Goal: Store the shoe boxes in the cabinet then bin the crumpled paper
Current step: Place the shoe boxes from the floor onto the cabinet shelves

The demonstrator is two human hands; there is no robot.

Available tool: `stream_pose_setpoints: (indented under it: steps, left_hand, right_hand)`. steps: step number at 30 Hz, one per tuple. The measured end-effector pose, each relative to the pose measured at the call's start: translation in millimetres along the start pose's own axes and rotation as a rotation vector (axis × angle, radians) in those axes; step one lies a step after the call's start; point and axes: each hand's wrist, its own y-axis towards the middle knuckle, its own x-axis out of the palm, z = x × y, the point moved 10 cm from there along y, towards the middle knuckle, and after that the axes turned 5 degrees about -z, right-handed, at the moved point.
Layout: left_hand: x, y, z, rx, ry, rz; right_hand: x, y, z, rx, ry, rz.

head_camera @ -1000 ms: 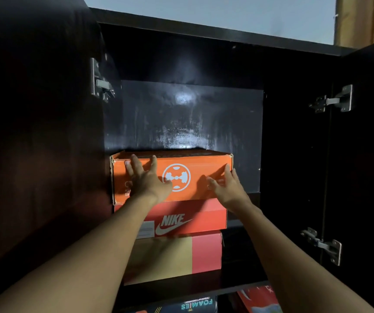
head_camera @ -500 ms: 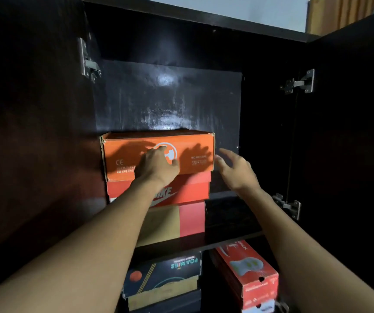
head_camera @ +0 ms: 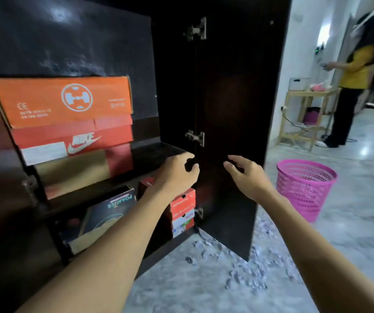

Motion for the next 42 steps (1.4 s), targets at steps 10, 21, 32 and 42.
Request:
stream_pose_setpoints:
  steps: [10,21,32,42]
  left_hand:
    - [195.1,-30.3,87.2,0.099,-0.144,-0.341]
    - [399.8,-133.5,182.6,0.259,-0.308,-0.636]
    - [559.2,-315.4,252.7,0.215,-0.503,-1.076]
    - [680.3,-409.1,246.6,0.069,-0.495,-1.196]
  right_hand:
    - [-55.0,-128.2,182.4,0.309,-0.069,0.077]
    - [-88.8,-285.5,326.3,0.574,-0.212,0.226]
    - [-109.7,-523.1,420.9,1.007,-0.224,0.453]
    - [-89.1,-675.9,525.6,1.426,0.030,0.695]
